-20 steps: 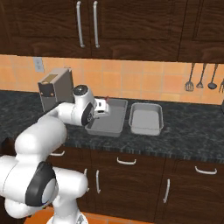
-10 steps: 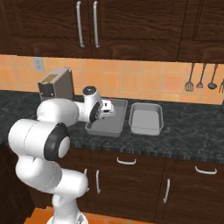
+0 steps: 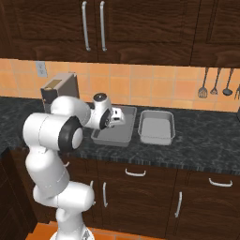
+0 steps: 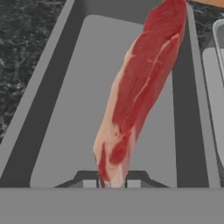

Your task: Place one potato and one steak in each tupperware on the nearby counter, to pack two identical lunches.

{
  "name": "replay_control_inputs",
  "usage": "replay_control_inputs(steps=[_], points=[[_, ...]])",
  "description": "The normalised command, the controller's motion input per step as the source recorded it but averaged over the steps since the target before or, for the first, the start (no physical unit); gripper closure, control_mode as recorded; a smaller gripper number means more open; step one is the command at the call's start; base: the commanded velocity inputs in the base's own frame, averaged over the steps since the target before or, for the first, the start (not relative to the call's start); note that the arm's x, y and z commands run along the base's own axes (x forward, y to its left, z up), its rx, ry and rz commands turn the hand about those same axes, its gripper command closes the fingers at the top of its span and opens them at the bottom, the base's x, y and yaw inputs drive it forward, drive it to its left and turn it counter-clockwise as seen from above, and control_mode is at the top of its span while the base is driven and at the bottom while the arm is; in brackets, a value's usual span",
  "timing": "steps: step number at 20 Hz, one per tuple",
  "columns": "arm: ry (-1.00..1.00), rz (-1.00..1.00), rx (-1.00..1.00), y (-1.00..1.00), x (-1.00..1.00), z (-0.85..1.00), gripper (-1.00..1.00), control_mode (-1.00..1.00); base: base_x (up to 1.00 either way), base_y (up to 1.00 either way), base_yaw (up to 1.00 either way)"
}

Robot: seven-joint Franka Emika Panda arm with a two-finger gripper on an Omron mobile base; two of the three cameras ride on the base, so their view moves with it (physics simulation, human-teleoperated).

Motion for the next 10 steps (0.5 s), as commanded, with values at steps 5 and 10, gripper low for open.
replay_control_inputs(steps=[5, 10], points=[[0.0, 0.0, 0.0, -0.02, 0.25, -0.4, -1.0, -1.0, 0.0, 0.0, 0.0], [0.0, 0.0, 0.01, -0.04, 0.2, -0.19, -1.0, -1.0, 0.0, 0.0, 0.0]])
